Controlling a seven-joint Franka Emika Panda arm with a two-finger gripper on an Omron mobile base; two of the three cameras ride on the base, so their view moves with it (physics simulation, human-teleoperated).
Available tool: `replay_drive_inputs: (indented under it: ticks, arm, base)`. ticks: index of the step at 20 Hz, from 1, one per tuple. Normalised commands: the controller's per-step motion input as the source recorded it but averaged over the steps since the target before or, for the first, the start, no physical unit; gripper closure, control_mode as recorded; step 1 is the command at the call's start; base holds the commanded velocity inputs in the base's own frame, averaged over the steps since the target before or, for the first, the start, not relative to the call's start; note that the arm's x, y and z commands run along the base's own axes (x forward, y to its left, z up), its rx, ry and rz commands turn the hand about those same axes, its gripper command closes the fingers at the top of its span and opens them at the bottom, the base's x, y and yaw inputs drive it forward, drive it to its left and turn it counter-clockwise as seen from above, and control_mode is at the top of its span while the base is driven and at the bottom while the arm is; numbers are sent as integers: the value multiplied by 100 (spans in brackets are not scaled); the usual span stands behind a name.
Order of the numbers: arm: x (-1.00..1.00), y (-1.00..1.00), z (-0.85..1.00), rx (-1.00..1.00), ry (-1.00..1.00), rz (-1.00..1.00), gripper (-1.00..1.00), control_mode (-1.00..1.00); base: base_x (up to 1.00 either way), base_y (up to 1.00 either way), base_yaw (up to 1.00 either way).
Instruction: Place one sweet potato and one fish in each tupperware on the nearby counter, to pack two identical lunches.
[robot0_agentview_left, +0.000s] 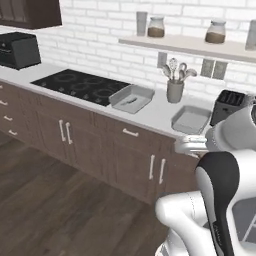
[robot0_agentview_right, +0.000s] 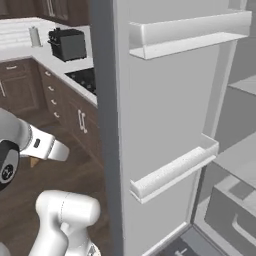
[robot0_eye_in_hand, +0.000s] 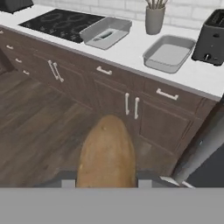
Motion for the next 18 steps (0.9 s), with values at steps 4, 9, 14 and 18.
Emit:
replay_drive_inputs:
  ticks: [4,9,14,18]
  arm:
    - [0,0,0,0,0,0,100,100]
    - [0,0,0,0,0,0,100,100]
    - [0,0,0,0,0,0,100,100]
    - [0,0,0,0,0,0,100,100]
  base:
    - [100,-2,-5]
    - [100,35,-19]
    - [94,51,-37]
    - [72,30,-50]
